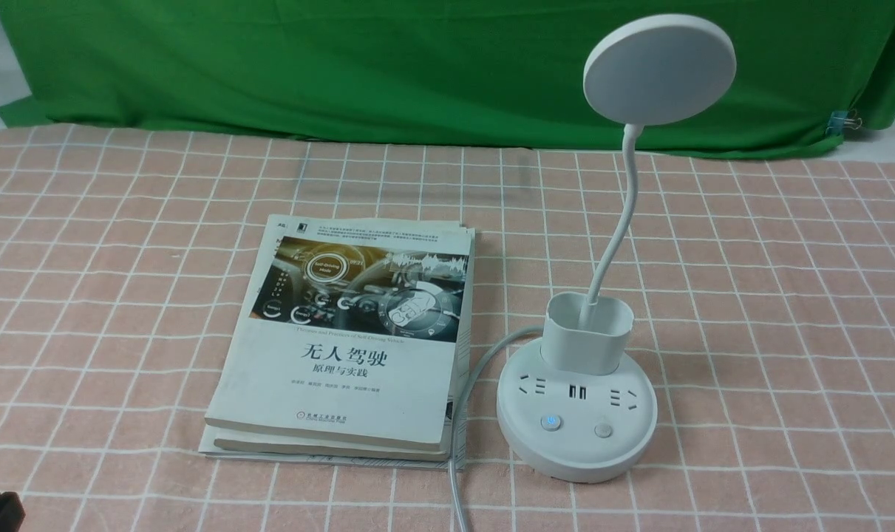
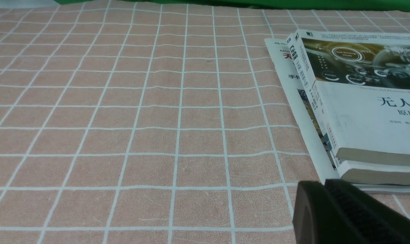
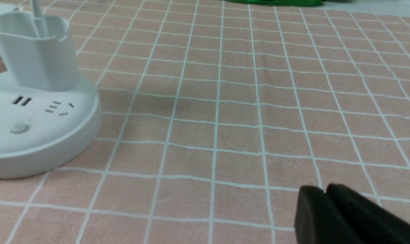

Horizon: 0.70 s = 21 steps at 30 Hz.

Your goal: Turn off the table lamp on the pink coffee tablecloth by hand.

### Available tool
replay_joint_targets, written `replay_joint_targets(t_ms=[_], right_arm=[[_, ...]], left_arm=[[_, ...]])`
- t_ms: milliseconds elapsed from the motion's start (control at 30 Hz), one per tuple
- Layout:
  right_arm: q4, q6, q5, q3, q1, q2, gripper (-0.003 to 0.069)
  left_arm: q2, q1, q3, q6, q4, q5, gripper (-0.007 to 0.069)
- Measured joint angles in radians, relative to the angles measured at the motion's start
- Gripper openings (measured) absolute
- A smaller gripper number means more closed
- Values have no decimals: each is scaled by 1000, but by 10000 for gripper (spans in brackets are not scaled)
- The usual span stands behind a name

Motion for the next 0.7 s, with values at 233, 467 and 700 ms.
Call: replay_joint_targets(t_ms=[233,467,700], right_arm=[[0,0,0,0,0,0,116],[0,1,0,0,0,0,127],[0,3,0,0,0,0,141]], left_arm=[[0,0,0,0,0,0,6],[0,0,0,0,0,0,6],[0,0,0,0,0,0,6]])
